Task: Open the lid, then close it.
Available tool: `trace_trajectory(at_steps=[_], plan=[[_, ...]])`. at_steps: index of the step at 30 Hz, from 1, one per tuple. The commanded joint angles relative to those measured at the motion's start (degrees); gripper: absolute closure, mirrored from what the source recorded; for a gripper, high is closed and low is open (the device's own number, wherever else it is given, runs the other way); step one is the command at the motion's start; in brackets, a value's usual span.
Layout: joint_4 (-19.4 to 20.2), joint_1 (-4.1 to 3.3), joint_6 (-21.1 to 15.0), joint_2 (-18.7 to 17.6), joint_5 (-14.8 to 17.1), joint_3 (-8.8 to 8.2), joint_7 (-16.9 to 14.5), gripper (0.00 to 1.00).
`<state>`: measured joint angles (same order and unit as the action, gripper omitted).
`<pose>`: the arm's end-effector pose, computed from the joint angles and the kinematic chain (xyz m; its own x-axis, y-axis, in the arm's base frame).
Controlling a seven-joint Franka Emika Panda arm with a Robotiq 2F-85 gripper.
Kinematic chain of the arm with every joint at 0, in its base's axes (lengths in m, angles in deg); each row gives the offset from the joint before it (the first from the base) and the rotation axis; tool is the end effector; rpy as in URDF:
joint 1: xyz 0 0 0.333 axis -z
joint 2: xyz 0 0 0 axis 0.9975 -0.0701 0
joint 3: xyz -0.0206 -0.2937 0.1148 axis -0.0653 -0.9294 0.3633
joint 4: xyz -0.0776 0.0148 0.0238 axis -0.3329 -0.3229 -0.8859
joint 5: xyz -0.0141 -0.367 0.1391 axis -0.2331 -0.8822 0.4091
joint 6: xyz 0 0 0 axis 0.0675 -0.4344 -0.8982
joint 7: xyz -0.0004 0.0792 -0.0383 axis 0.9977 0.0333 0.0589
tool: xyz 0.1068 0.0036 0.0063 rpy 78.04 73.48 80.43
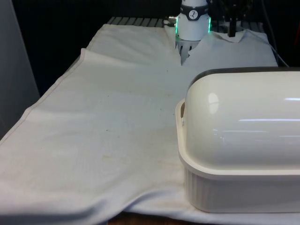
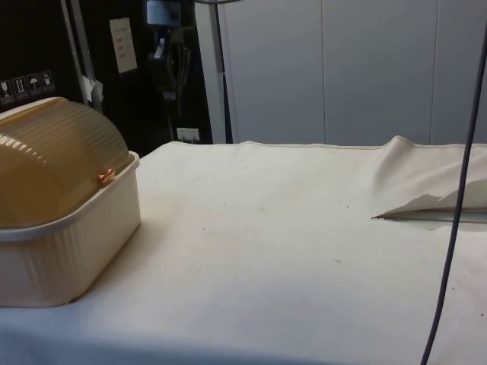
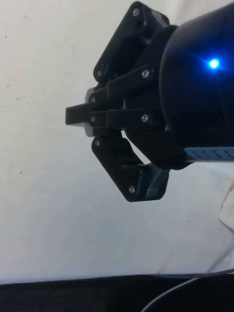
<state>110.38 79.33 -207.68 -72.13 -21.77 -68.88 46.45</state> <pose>0.5580 0.0962 0.4012 0.9776 0.1677 0.1273 0.1730 -0.9844 -0.0321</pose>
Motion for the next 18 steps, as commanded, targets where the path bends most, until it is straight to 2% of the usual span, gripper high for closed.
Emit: trace_trajectory(at_steps=[1,2,3,4,9,12,13,15,18], plan=[[0.29,-0.17,-1.66,-0.4,0.46,0.4,0.0,1.0],[0.34,-0.17,-2.12,-0.63,0.46,0.57,0.06,1.0],[0.17,-0.06,-1.03,-0.4,0.0,0.4,0.06,1.0],[0.4,-0.17,-2.58,-0.8,0.46,0.74,0.0,1.0],[0.23,-0.06,-5.56,-2.41,0.52,1.32,-0.23,1.0],[0.17,0.06,-7.16,-3.27,0.57,1.2,-0.46,1.0],[0.23,-0.06,-6.36,-2.98,0.0,1.2,0.0,1.0],[0.06,0.17,-8.65,-4.18,0.63,1.03,-0.69,1.0],[-0.11,0.29,-10.14,-5.21,0.74,0.74,-0.74,1.0]])
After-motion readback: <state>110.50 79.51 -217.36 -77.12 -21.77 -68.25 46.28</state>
